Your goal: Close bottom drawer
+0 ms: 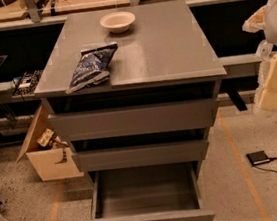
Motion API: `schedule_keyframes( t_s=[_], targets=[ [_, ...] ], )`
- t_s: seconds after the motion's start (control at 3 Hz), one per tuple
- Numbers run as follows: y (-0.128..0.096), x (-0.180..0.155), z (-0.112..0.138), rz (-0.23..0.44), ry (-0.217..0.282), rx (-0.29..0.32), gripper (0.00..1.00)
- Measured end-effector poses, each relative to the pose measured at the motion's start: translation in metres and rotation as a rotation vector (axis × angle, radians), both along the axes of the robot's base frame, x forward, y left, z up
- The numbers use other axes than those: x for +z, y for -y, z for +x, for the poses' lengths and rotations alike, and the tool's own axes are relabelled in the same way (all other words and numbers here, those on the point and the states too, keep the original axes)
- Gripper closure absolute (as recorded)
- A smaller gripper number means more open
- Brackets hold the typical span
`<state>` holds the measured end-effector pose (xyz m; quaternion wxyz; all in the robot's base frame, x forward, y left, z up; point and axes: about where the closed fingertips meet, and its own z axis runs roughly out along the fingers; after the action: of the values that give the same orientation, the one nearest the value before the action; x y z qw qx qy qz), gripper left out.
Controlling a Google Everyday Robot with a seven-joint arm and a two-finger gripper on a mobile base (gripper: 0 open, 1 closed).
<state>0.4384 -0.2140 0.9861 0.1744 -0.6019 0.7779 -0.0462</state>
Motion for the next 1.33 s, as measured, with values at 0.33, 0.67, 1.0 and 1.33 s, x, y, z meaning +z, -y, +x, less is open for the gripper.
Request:
schedule_keyframes(
  t_s=[0.33, 0.67, 1.0, 1.33],
  targets=[
    [0.0, 0.0, 0.0, 0.0, 0.0, 0.0, 0.0],
    [0.005, -0.033, -0.006, 0.005, -0.045, -0.025, 0.0],
    [0.017, -0.104, -0.02, 0.067, -0.136, -0.106, 0.0],
    [0.024, -0.2, -0.049, 0.177, -0.259, -0.22, 0.0]
  ],
)
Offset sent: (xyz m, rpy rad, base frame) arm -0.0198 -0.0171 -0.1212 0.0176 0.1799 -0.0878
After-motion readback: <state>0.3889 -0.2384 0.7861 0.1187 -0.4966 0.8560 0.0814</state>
